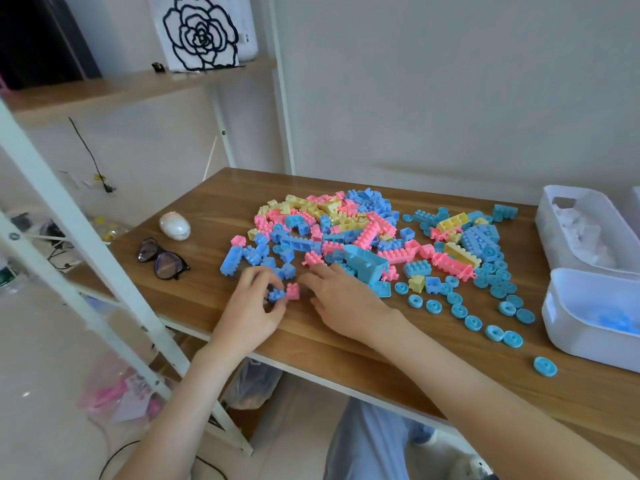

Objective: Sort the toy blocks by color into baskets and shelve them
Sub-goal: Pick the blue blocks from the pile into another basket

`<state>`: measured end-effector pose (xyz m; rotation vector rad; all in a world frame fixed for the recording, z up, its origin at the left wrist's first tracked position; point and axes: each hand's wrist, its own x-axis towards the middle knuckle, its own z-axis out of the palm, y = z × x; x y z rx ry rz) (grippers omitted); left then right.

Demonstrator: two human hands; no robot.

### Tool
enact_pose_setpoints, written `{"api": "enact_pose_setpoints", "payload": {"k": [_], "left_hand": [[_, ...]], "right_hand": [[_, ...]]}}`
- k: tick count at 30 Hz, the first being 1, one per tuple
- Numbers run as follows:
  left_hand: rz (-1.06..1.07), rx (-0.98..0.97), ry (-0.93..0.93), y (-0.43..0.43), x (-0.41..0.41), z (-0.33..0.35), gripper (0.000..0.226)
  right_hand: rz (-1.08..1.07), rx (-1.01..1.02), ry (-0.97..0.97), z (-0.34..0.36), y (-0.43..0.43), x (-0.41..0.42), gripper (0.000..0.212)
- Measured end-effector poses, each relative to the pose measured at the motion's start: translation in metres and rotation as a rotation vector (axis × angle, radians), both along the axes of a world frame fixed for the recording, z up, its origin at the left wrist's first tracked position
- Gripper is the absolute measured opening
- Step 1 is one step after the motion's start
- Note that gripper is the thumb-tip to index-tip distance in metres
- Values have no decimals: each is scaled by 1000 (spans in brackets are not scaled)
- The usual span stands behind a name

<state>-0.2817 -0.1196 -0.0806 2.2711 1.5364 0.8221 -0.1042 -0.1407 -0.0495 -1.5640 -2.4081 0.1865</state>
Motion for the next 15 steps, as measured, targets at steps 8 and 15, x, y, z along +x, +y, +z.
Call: {"api": "enact_pose_setpoints", "payload": {"k": [8, 15], "left_hand": [[88, 41, -54, 7, 2, -6, 30], [256, 52, -104, 6, 4, -12, 20]], "right_hand": [[-44, -34, 106, 0, 13, -8, 24], [17, -22, 141, 9, 38, -27, 41]]}}
